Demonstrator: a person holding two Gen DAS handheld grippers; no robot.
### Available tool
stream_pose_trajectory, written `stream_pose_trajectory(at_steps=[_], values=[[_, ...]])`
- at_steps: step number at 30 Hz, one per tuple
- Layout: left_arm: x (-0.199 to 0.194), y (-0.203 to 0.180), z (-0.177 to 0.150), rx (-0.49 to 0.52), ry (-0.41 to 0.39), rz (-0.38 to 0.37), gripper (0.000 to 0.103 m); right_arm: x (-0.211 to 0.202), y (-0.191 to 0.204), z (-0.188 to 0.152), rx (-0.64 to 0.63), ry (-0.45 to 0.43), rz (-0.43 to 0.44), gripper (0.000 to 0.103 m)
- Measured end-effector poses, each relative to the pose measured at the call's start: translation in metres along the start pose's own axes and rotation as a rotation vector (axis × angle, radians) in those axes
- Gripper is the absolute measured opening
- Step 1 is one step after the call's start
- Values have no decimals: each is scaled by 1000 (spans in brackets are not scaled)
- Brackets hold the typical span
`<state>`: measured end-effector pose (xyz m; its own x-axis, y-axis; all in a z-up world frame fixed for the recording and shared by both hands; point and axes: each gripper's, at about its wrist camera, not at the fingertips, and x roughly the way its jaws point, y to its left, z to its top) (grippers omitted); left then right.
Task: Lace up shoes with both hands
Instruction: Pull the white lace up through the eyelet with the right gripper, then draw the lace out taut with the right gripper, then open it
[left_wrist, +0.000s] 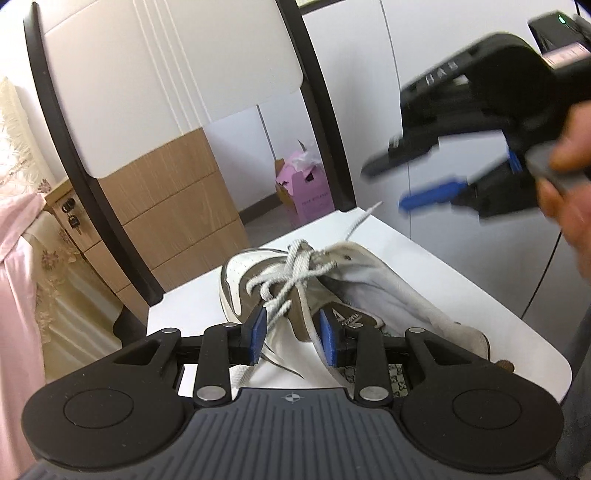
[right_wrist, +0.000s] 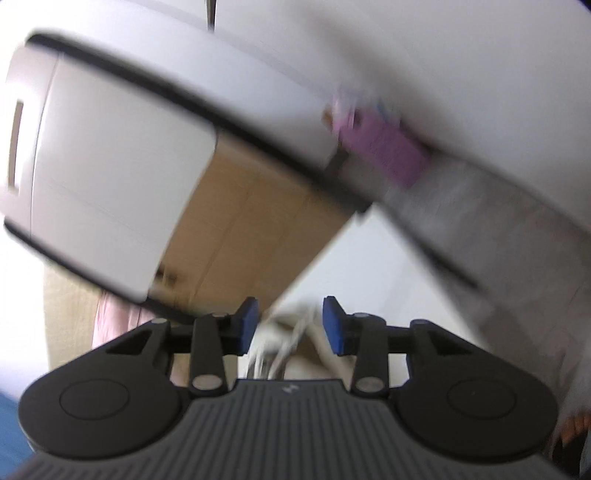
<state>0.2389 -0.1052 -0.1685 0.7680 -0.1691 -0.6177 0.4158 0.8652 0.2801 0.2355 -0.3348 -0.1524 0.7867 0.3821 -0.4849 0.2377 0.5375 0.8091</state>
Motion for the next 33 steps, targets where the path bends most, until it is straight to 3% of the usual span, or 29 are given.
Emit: stream_pose_trajectory(at_steps=[3, 6, 8, 11, 14, 20, 24, 27, 28, 29, 30, 33], values=[[0, -1, 2, -7, -7, 3, 27, 6, -4, -14, 65, 57, 44, 41], [-3, -5, 4, 2, -22, 37, 11, 23, 2, -20, 57, 77, 38, 37], [-5, -7, 4, -1, -14, 76, 8, 35, 6, -23, 53, 94, 52, 3], [-8, -3, 5, -39, 6, 137, 7, 46, 12, -26, 34, 111, 35, 2], [-16, 1, 7, -76, 31, 162, 7, 45, 11, -24, 52, 74, 3, 2], [-30, 3, 2, -94, 49, 156, 7, 24, 0, 2, 54, -98, -79, 2], [-35, 12, -4, -149, 30, 111, 8, 15, -9, 6, 52, -124, -141, 2], [-40, 15, -8, -172, -9, 87, 9, 6, -5, 5, -3, -139, -178, 10], [-41, 15, -9, -168, -18, 79, 9, 1, -4, 4, -22, -149, -185, 24], [-43, 15, -10, -164, -28, 71, 9, -5, -4, 3, -39, -161, -189, 50], [-42, 16, -10, -163, -34, 64, 9, -10, -2, 1, -56, -179, -192, 58], [-42, 18, -9, -173, -36, 56, 9, -22, 2, -5, -60, -190, -164, 66]])
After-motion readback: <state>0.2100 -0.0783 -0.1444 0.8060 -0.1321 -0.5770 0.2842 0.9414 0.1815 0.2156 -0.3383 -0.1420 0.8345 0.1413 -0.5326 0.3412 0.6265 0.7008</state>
